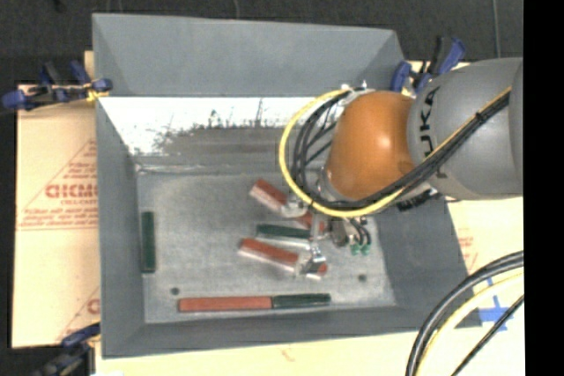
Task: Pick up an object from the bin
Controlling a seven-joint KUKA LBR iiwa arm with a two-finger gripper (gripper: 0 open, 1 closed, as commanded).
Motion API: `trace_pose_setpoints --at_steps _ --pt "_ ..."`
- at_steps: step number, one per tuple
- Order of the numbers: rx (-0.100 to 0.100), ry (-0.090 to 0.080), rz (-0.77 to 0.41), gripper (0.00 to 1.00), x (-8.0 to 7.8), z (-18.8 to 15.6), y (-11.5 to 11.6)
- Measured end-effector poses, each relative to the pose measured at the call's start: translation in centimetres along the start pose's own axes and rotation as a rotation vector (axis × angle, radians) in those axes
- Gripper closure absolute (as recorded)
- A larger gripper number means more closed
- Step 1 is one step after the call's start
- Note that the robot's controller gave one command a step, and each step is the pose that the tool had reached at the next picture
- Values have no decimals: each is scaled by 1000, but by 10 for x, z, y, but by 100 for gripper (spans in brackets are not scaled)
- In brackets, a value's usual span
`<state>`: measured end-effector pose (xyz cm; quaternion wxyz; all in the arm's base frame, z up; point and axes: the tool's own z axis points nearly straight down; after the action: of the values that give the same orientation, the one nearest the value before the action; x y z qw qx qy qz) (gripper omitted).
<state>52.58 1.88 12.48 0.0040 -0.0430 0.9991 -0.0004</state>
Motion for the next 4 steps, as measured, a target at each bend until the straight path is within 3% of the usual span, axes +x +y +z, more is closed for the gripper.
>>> trace_pose_setpoints --at_steps 1,4 --pt "1 4 280 100 -8 41 13" --pt "-1 5 312 100 -15 10 20"
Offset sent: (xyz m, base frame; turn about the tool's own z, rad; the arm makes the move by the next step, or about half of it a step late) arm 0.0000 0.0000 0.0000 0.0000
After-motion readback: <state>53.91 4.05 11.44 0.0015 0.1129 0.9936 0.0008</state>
